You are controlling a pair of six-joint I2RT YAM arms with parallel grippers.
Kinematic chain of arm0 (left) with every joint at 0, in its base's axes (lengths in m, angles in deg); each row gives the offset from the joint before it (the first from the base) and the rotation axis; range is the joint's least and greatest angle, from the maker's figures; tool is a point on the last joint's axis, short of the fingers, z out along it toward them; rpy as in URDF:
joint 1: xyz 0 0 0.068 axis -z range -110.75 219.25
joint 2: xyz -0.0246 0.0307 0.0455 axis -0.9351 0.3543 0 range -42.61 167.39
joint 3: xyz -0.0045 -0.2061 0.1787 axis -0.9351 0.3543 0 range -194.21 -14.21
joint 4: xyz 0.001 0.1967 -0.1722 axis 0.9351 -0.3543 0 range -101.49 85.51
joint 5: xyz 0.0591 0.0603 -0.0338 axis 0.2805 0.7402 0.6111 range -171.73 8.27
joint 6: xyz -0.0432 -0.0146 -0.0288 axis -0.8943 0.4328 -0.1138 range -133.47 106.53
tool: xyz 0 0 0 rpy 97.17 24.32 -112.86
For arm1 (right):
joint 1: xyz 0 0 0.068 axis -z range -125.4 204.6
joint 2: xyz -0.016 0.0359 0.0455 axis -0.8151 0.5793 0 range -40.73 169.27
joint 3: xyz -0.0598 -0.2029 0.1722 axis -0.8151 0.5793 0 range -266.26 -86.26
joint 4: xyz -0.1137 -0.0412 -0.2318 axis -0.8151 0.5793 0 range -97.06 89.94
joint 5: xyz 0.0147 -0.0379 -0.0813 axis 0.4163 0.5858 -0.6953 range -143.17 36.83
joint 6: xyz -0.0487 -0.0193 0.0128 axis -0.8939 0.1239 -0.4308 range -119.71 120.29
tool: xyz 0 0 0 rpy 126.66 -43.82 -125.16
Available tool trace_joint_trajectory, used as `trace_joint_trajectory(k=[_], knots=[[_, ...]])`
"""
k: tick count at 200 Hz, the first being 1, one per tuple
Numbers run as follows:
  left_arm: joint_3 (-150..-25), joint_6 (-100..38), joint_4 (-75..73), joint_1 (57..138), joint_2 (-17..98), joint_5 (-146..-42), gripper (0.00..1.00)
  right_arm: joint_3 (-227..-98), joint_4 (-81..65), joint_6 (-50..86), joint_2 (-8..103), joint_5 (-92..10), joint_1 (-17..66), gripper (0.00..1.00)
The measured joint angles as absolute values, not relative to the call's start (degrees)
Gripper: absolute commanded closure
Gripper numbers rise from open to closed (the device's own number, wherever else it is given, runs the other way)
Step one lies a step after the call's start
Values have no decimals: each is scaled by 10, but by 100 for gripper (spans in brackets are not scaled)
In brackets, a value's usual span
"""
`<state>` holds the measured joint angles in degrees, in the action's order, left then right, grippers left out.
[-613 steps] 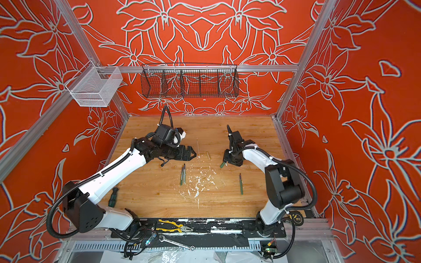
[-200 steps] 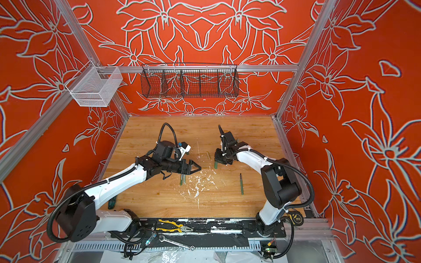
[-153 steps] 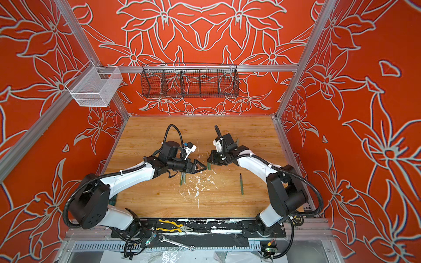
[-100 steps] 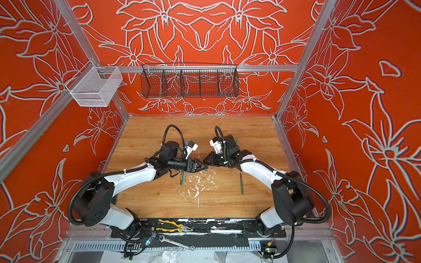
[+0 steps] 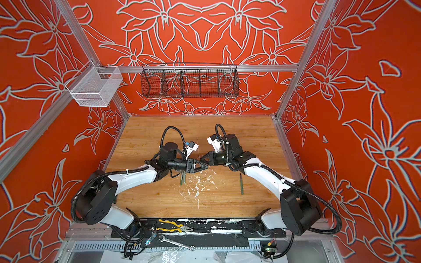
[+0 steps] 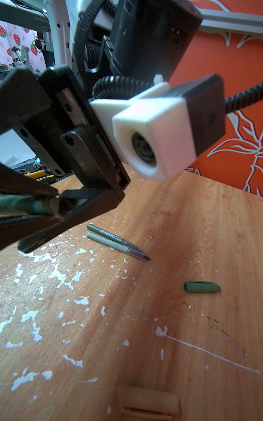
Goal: Insert pens into pen caps
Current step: Pass the pen cap.
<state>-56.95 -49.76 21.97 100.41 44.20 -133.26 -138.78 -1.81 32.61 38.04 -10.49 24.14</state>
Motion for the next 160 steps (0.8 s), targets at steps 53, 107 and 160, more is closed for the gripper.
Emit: trace_joint_trajectory(k=[53, 107, 160], knots=[[-568, -519, 256, 1004, 446, -1345, 64, -1376, -38, 317, 351, -107, 239, 81], [-568, -524, 263, 1004, 447, -1348, 78, -1375, -47, 308, 342, -111, 235, 81], [-568, -522, 261, 1004, 447, -1348, 94, -1374, -47, 304, 338, -115, 233, 81]])
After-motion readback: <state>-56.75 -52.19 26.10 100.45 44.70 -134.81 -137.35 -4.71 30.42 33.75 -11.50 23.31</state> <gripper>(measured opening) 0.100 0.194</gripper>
